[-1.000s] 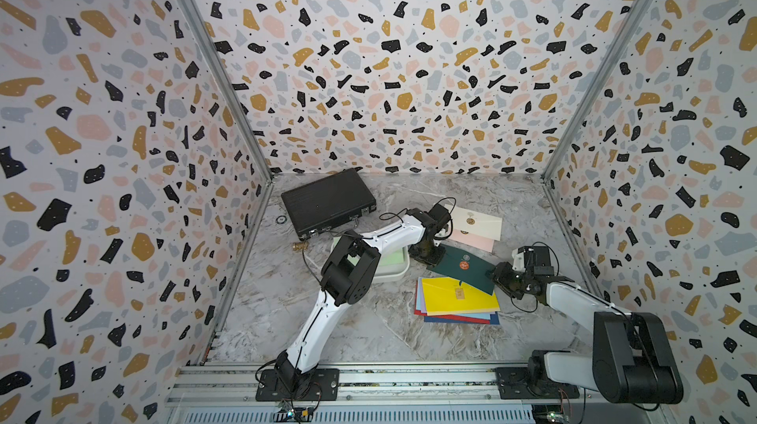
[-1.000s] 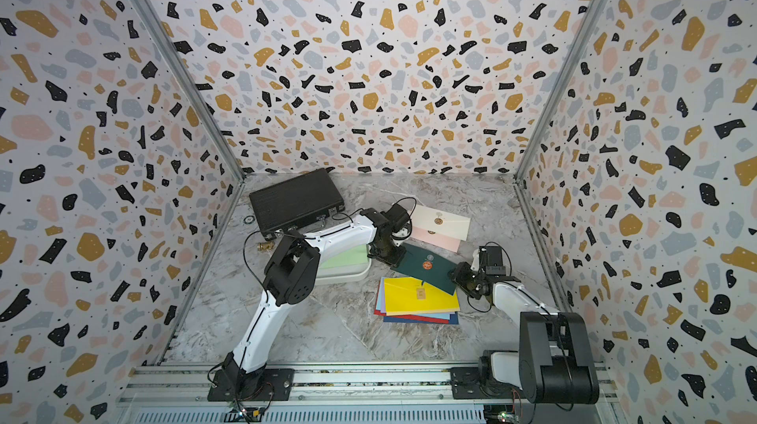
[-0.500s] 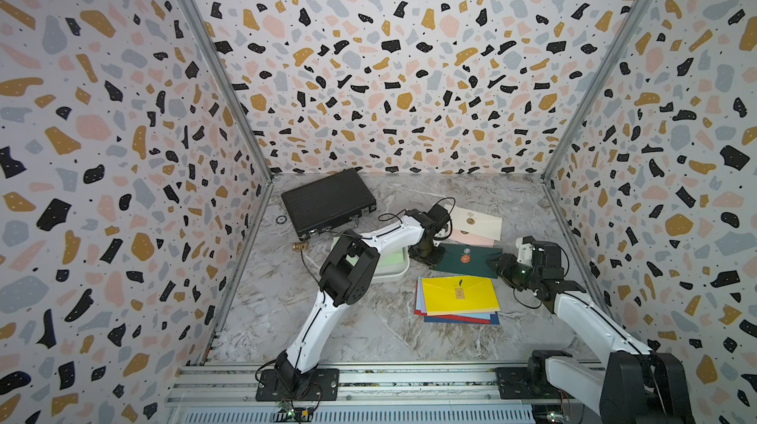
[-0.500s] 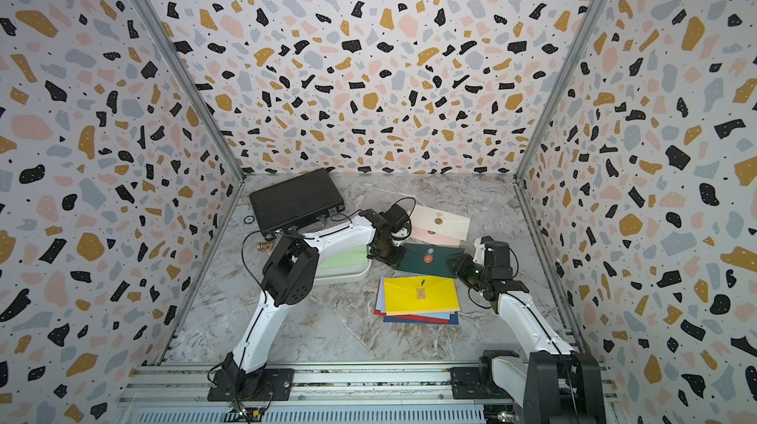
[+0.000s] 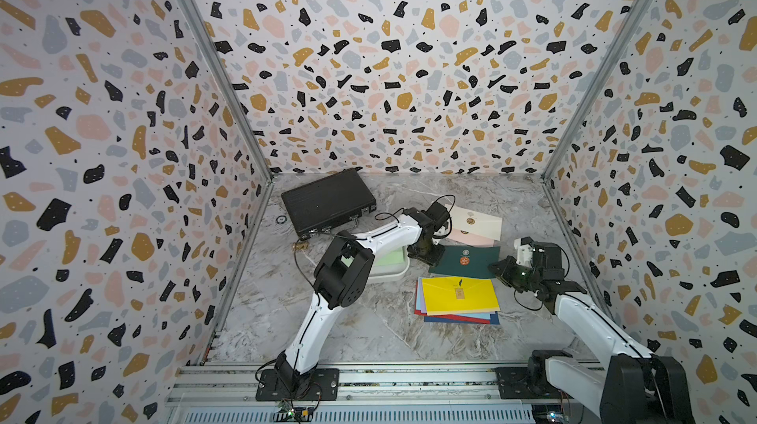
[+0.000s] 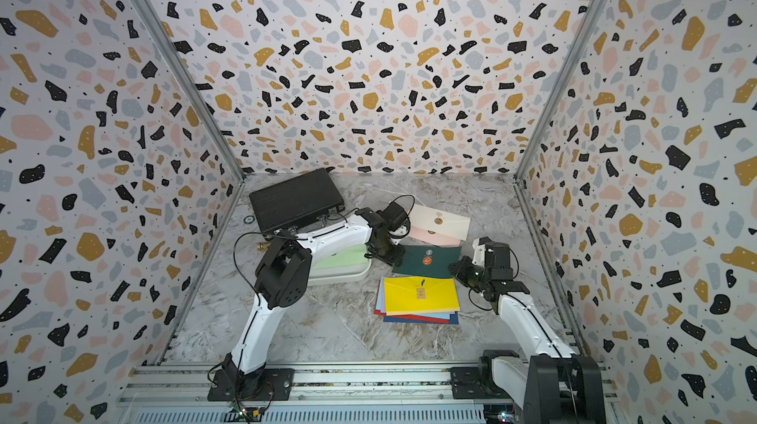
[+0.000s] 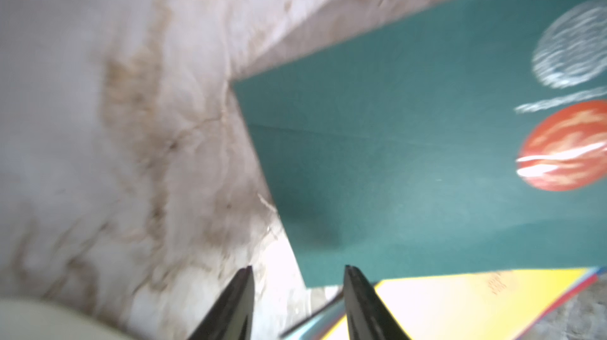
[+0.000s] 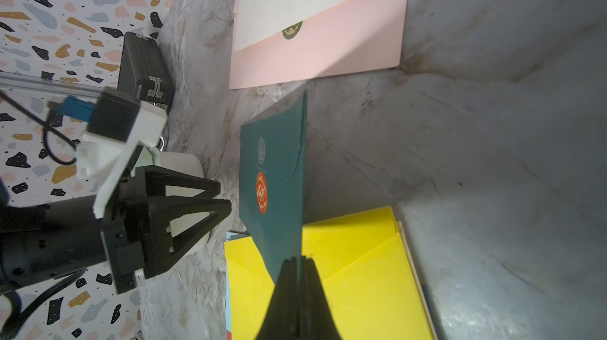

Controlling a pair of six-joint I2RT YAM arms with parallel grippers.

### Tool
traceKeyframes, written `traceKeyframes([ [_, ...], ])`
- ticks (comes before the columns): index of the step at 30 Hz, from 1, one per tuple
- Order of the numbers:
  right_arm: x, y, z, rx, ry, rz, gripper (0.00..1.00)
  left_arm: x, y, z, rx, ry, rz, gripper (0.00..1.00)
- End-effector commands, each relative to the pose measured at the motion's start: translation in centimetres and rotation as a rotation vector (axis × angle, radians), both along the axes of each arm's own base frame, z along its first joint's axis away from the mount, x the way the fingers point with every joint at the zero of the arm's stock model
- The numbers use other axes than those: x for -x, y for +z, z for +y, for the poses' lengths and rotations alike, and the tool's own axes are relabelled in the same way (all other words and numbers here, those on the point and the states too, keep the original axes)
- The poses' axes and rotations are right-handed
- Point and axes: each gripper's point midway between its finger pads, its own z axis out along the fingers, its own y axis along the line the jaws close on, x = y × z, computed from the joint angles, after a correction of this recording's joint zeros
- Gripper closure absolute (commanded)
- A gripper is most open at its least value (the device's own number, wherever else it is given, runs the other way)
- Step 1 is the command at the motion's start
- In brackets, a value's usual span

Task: Put the sealed envelopes into the storage box
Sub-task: Pick up the envelope from the center of the board, then place the envelope in the storage box.

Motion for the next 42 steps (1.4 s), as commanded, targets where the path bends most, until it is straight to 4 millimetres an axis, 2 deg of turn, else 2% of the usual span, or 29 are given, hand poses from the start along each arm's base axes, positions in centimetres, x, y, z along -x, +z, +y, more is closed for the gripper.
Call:
traceKeyframes([
  [1,0.2,2.8,-0.1,0.037,0.023,-0.052,1.00,-1.7,9.7,-0.6,0.093,-0.041,-0.202,0.42],
  [5,0.8,5.9,-0.3,0.075,0.039,-0.142,1.00,-1.9,16.5,0.8,0.120,-0.102,-0.345,0.34],
  [8,1.2,9.2,-0.1,0.155,0.096,-0.266,1.00,-1.2,19.9,2.3,0.143,-0.170,-0.381,0.32],
  [10,1.7,10.7,1.2,0.198,0.199,-0.333,1.00,-0.6,21.2,3.5,0.147,-0.211,-0.377,0.29],
  [12,2.5,11.8,3.5,0.206,0.340,-0.416,1.00,0.9,21.8,4.7,0.162,-0.275,-0.326,0.28],
  [16,3.5,13.3,6.2,0.172,0.480,-0.569,1.00,3.5,23.4,7.1,0.158,-0.405,-0.421,0.27],
  [17,3.9,13.4,6.9,0.155,0.521,-0.597,1.00,4.3,23.6,7.7,0.159,-0.436,-0.446,0.26],
  [21,6.6,14.0,10.6,0.150,0.764,-0.726,1.00,7.5,23.8,9.6,0.163,-0.587,-0.515,0.12],
  [24,7.6,14.3,12.0,0.136,0.843,-0.777,1.00,9.2,23.4,10.1,0.184,-0.648,-0.518,0.10],
  [29,9.1,16.3,13.4,0.021,0.900,-0.890,1.00,10.0,21.7,10.3,0.199,-0.667,-0.494,0.10],
  [33,10.7,16.8,14.3,-0.033,0.973,-0.932,1.00,11.2,20.9,9.8,0.246,-0.715,-0.448,0.11],
  [38,11.8,17.3,14.8,-0.065,1.021,-0.959,1.00,12.1,21.1,9.1,0.324,-0.735,-0.412,0.15],
  [42,12.0,17.3,14.9,-0.071,1.031,-0.957,1.00,12.7,21.8,8.8,0.420,-0.724,-0.372,0.22],
])
